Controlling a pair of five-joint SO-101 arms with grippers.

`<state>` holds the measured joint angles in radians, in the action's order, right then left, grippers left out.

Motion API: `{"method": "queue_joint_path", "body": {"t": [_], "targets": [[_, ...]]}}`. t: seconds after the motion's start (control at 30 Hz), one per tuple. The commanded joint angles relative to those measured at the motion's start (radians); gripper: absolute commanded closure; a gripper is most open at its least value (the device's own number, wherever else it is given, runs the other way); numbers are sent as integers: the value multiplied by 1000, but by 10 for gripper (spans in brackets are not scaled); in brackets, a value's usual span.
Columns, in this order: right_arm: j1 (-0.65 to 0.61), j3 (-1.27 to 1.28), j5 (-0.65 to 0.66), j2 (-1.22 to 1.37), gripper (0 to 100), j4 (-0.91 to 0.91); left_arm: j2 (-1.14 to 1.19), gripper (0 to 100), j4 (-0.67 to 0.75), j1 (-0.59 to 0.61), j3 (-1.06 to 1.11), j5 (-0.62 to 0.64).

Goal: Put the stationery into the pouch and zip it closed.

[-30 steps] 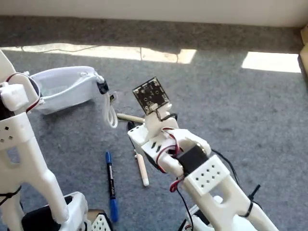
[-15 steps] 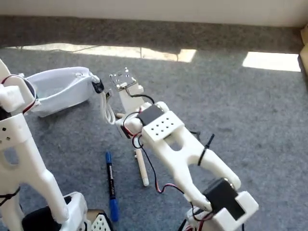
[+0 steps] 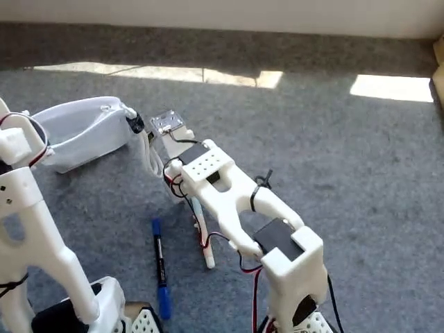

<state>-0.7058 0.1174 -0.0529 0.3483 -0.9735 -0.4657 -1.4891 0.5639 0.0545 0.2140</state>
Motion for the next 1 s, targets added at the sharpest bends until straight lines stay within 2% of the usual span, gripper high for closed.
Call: {"method": "queue_joint_path", "body": {"t": [0.0, 0.4, 0.7, 0.97], "targets": [[12, -71, -9, 8, 819, -7, -35, 993, 28, 8, -5, 6], [12, -73, -3, 44, 993, -8, -35, 993, 28, 7, -5, 6], [15, -76, -3, -47, 994, -150, -35, 993, 28, 5, -12, 18], [90, 1, -9, -294, 994, -193, -35, 993, 28, -90, -16, 44]]}}
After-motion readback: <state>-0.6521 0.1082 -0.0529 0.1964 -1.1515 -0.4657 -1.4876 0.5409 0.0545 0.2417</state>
